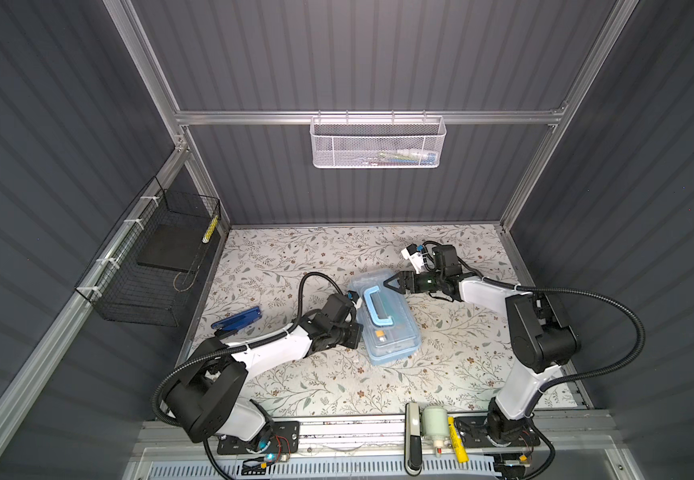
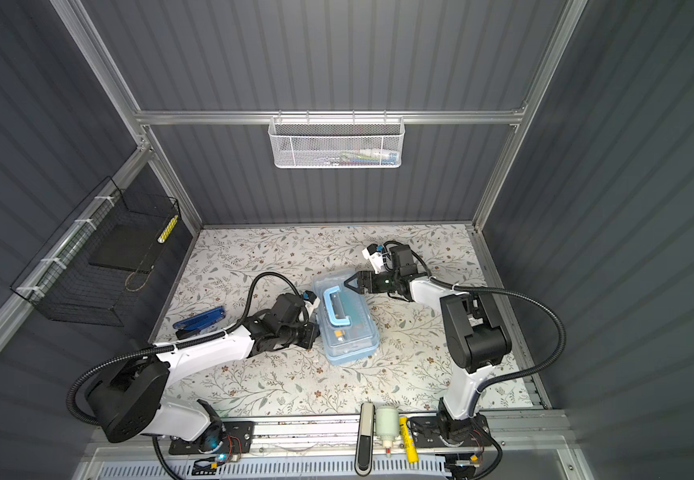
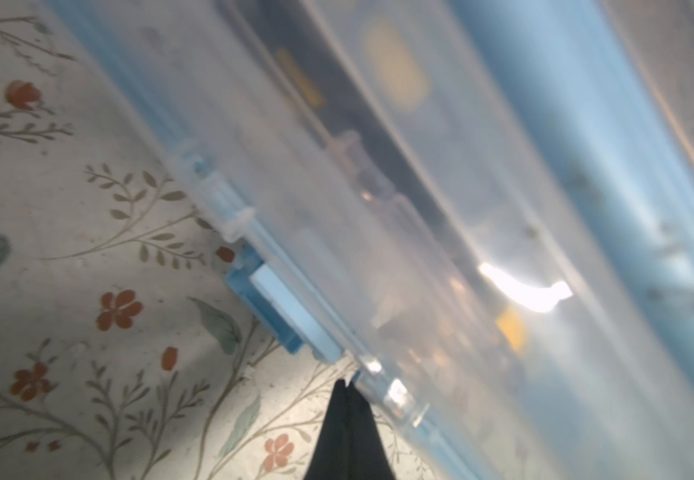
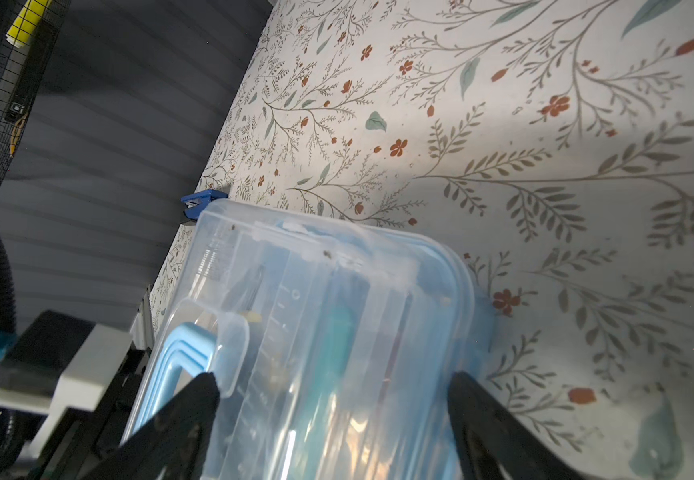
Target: Pack the tool kit
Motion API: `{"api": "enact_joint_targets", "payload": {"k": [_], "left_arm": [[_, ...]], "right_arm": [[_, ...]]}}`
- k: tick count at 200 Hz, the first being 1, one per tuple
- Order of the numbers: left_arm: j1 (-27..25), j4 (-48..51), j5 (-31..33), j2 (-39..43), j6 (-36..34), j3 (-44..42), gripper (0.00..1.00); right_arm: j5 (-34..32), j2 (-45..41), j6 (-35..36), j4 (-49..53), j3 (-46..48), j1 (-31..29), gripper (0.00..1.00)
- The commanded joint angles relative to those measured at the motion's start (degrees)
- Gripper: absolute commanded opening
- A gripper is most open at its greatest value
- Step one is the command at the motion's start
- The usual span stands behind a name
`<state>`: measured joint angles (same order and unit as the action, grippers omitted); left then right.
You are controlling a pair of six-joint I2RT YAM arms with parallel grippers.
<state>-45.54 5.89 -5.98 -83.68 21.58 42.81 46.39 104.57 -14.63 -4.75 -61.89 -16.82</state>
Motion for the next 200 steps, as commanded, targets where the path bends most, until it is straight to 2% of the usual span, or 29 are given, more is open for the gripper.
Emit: {"api": "enact_joint_targets", "payload": {"k": [1,15,25,46,72,98,122,142,174,200], "left_arm": [[-1.4,-2.5,-0.5,-0.6,1.0,1.8,0.02],[-1.4,-2.0,0.2,-0.1,1.2,1.0,0.06],[-1.4,-0.5,2.4,0.9,1.0,0.5,0.2],[-1.4,3.4,9.3,4.5,0.4,-0.9,0.61],[-1.4,6.5,15.3,9.9,-1.1,-2.6,0.88],[-1.2,6.5,18.1,13.2,-1.0,-5.5,0.99],[-1.1,5.9,19.5,13.8,-0.4,-8.6,0.99],[-1.1,1.8,18.1,13.8,-0.9,-11.7,0.99],[-1.1,0.8,18.4,11.4,-2.8,-9.4,0.99],[-1.1,-2.0,14.7,7.9,-3.0,-7.6,0.99]], "right_arm": [[3.5,1.9,2.4,4.6,-2.8,-0.5,0.87],[4.0,2.5,3.3,6.0,-3.9,-0.5,0.87],[4.3,2.6,3.8,6.8,-4.4,-0.5,0.88],[4.1,2.3,3.9,7.5,-4.7,-0.5,0.87],[4.2,1.7,3.2,6.7,-4.0,-0.4,0.88],[4.5,1.7,2.0,5.3,-2.9,-0.4,0.88],[4.7,1.8,0.7,4.1,-2.1,-0.5,0.88],[5.2,1.9,-1.0,1.9,-0.7,-0.4,0.88],[4.4,1.6,-2.3,0.1,0.5,-0.5,0.88],[4.5,1.2,-4.2,-2.5,1.5,-0.4,0.88]]}}
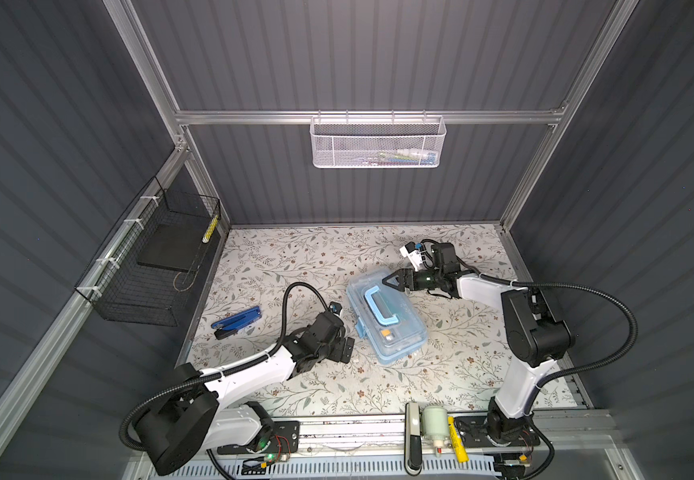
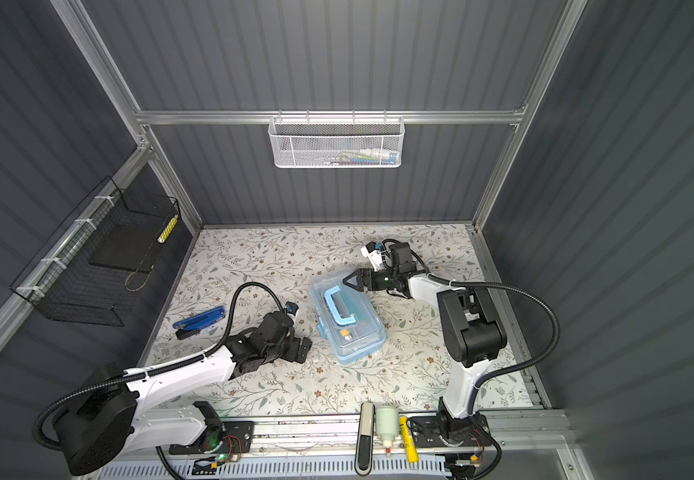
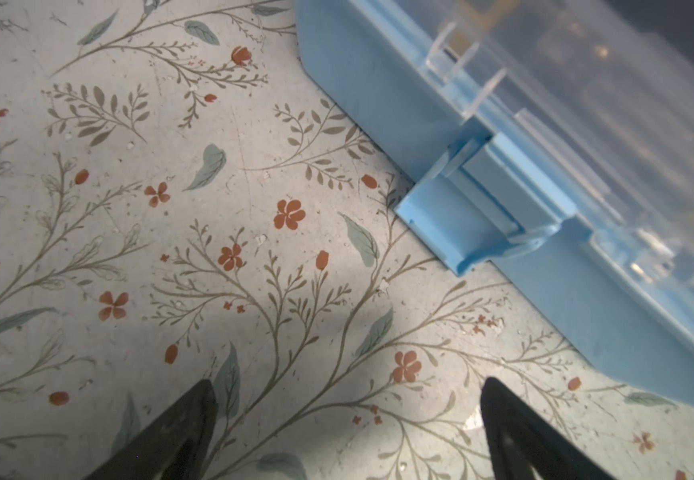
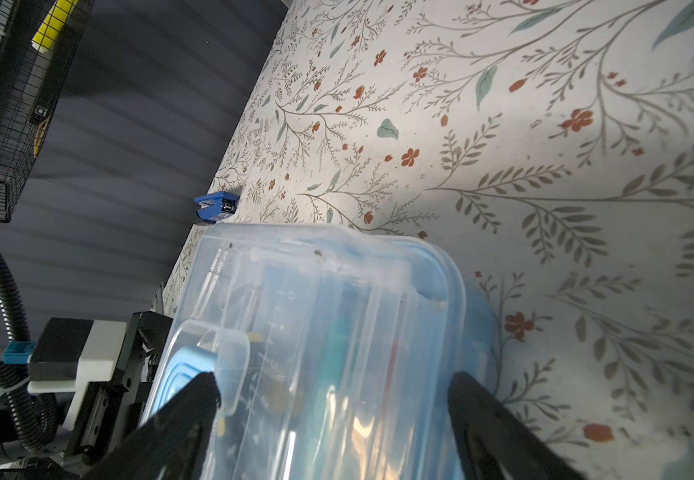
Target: Pack the tool kit
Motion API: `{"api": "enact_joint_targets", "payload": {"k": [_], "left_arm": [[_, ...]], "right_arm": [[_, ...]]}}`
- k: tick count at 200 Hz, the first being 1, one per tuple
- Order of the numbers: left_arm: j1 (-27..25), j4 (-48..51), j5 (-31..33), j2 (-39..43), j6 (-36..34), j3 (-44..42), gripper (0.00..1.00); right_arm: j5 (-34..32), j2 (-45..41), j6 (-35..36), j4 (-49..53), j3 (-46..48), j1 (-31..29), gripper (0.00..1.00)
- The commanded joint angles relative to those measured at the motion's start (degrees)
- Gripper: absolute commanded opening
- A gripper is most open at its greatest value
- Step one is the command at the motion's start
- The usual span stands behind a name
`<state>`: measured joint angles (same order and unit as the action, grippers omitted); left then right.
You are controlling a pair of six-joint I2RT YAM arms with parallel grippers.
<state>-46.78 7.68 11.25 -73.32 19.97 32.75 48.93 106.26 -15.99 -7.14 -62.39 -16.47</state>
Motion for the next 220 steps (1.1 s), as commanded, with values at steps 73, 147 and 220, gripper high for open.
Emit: {"api": "enact_joint_targets", "payload": {"k": [73,147,220], "left_arm": [[0.2,-12.1,-7.4,-9.1,-1.2,3.4,1.0],[0.1,-14.0,-7.2,-15.9,-0.4,6.1,0.99],[0.1,-11.8,-3.2,-14.4,0.1,5.2,1.0]], "right_arm": [[2.9,0.6,-5.4,-3.5,3.6,-1.3,0.88],[3.3,0.4,-6.1,-4.5,4.6,-1.4,0.88],[1.0,0.0,-4.2,-2.3,4.6,-2.1,0.87]]}}
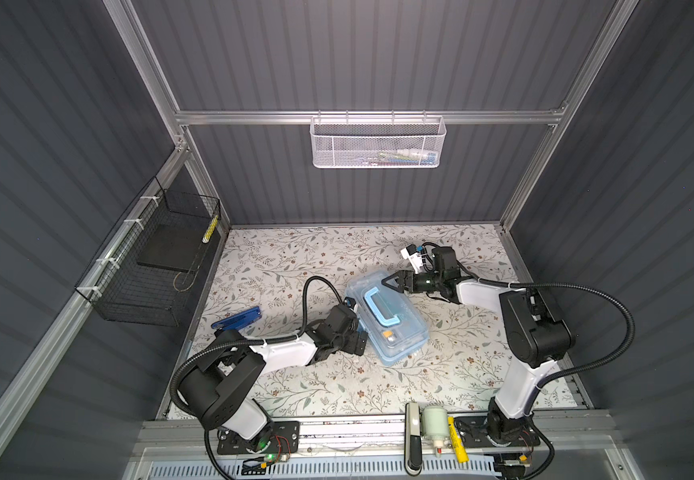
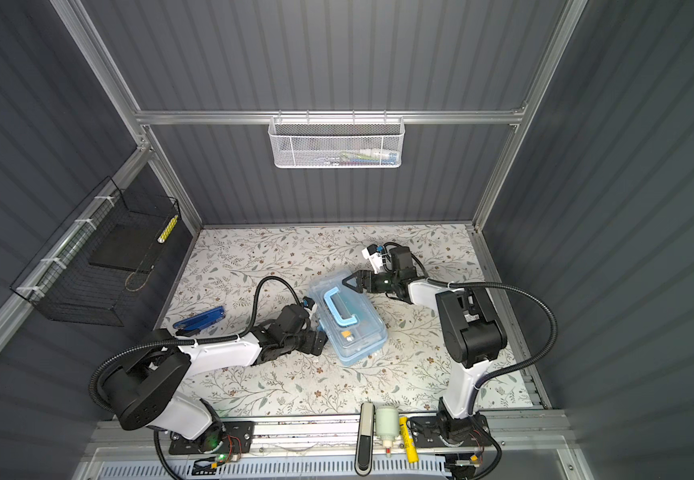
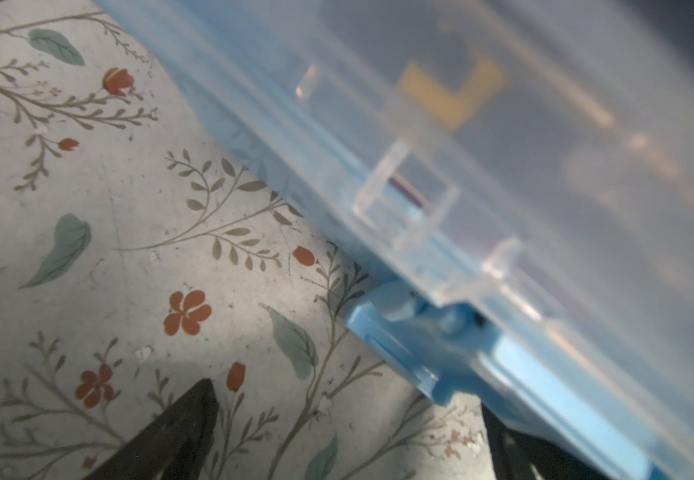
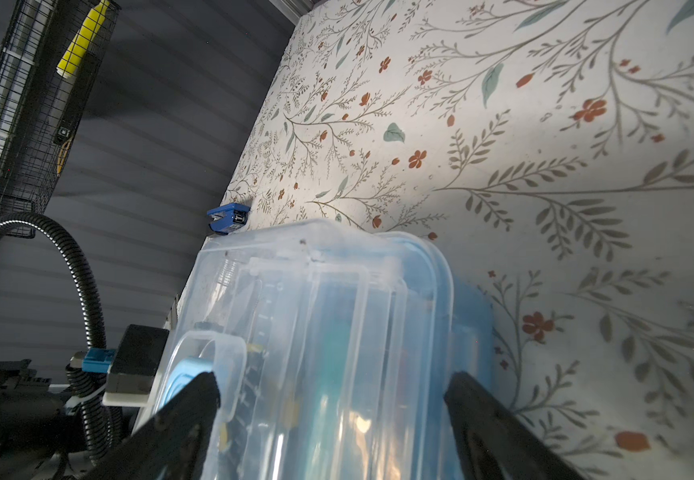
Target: Pack the tool kit
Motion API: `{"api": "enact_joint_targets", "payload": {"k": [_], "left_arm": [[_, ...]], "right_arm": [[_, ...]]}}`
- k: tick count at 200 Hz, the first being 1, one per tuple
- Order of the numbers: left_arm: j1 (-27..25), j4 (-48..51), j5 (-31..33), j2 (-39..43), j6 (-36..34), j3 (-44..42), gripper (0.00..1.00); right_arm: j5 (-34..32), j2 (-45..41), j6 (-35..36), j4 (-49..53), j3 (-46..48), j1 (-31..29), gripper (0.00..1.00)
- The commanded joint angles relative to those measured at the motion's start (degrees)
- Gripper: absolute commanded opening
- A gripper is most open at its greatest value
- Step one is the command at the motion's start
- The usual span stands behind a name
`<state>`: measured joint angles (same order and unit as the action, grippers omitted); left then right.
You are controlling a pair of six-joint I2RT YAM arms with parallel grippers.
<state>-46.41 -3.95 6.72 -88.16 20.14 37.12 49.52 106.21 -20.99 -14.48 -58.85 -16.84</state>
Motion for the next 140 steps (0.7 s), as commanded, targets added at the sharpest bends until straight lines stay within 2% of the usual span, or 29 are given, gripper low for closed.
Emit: {"api": "enact_joint_targets", "payload": {"k": [1,47,78,140], "left_arm": [[-0.3,-0.1,1.3,0.4,0.0,0.8,1.0],[-0.2,1.6,1.9,2.4,1.0,-1.8,0.99],[-0.2,1.3,1.3,3.0,2.3,-3.0,0.99],[-0.3,-0.2,0.5,2.4,3.4,-3.4,0.99]], "right_arm": [[0.3,0.0,1.0,5.2,1.0,-1.8,0.87],[-10.8,-1.6,10.5,18.5,-3.2,-4.5,0.87],[-18.8,-3.2,13.3,22.7,-4.5,-6.2,0.87],[-19.4,-3.1,11.2,21.2,-3.6,-7.1,0.87]]}}
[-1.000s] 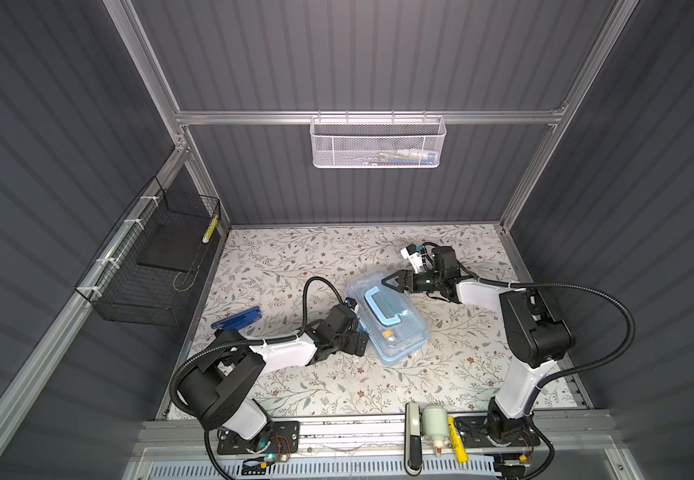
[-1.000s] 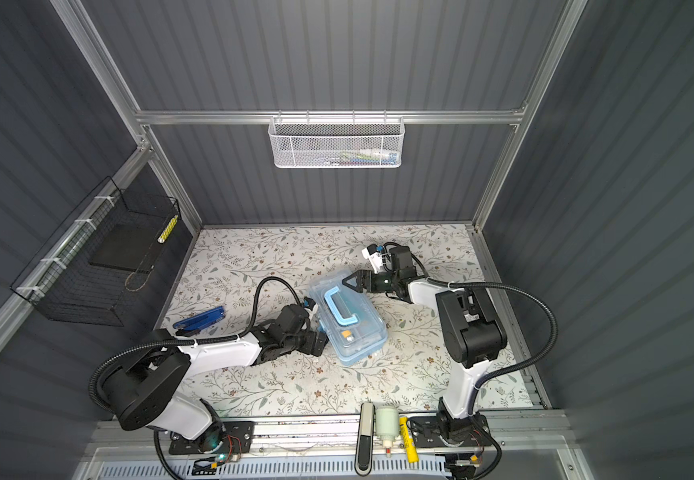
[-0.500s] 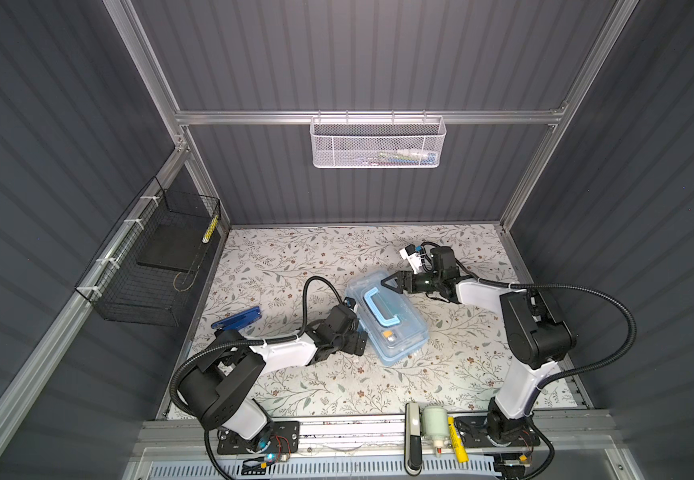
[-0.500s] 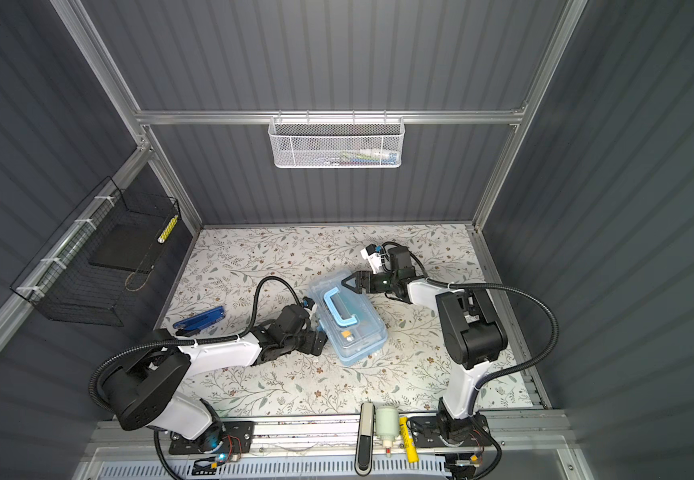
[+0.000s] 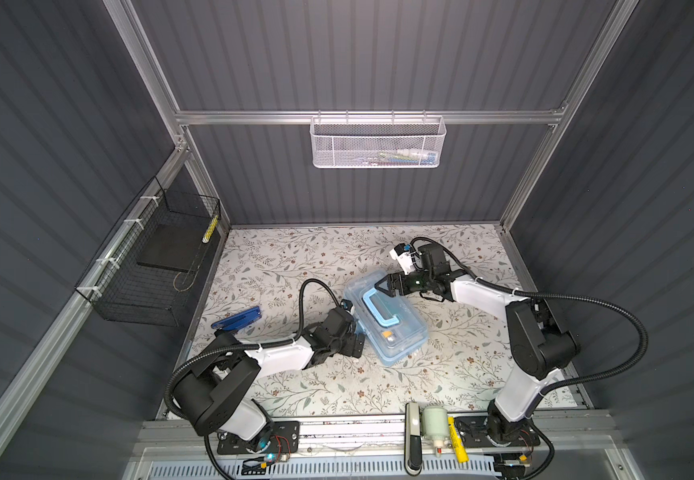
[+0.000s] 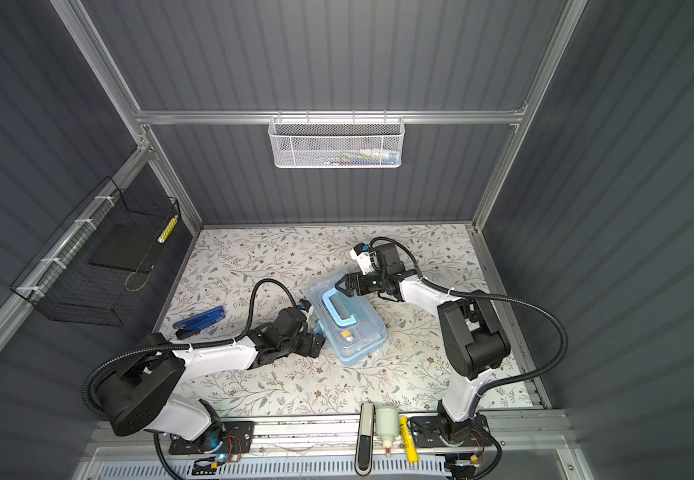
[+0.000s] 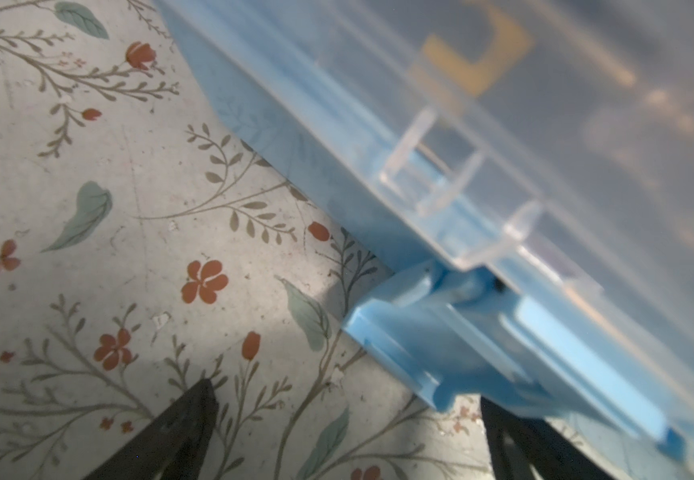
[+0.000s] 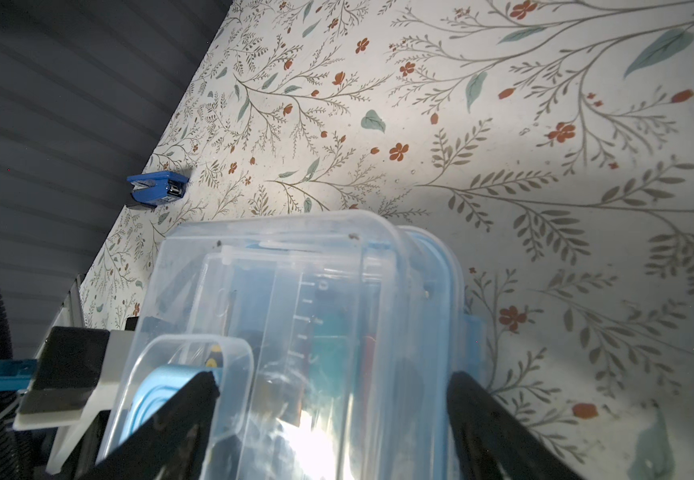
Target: Pack the tool kit
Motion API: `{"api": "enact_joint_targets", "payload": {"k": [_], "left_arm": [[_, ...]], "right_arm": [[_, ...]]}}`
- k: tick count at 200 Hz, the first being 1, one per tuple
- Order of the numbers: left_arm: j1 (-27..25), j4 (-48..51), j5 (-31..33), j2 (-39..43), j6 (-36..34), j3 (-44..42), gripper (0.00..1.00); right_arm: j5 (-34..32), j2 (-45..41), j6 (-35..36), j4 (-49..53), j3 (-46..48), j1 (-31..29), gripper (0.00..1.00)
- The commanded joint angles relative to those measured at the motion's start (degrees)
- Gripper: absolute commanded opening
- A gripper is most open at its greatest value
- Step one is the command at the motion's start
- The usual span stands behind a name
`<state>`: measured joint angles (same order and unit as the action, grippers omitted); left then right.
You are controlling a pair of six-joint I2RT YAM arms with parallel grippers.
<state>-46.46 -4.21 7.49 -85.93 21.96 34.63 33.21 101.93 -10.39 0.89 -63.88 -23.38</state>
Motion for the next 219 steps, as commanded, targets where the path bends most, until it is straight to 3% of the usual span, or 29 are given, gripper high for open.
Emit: {"api": "enact_joint_targets", "payload": {"k": [1,107,219], "left_arm": [[-0.3,0.1,-0.2,0.1,1.6,-0.9,0.99],[-0.2,9.2,8.6,6.9,3.0,0.1,0.95],[-0.2,13.0,12.3,13.9,3.4,0.1,0.63]], "right_arm": [[-3.1,1.1,0.6,5.8,1.5,-0.6,0.87],[-1.0,0.7,-2.0,3.1,2.5,-0.6,0.87],[-0.1,0.4,-2.3,2.8,3.1,-0.7,0.87]]}}
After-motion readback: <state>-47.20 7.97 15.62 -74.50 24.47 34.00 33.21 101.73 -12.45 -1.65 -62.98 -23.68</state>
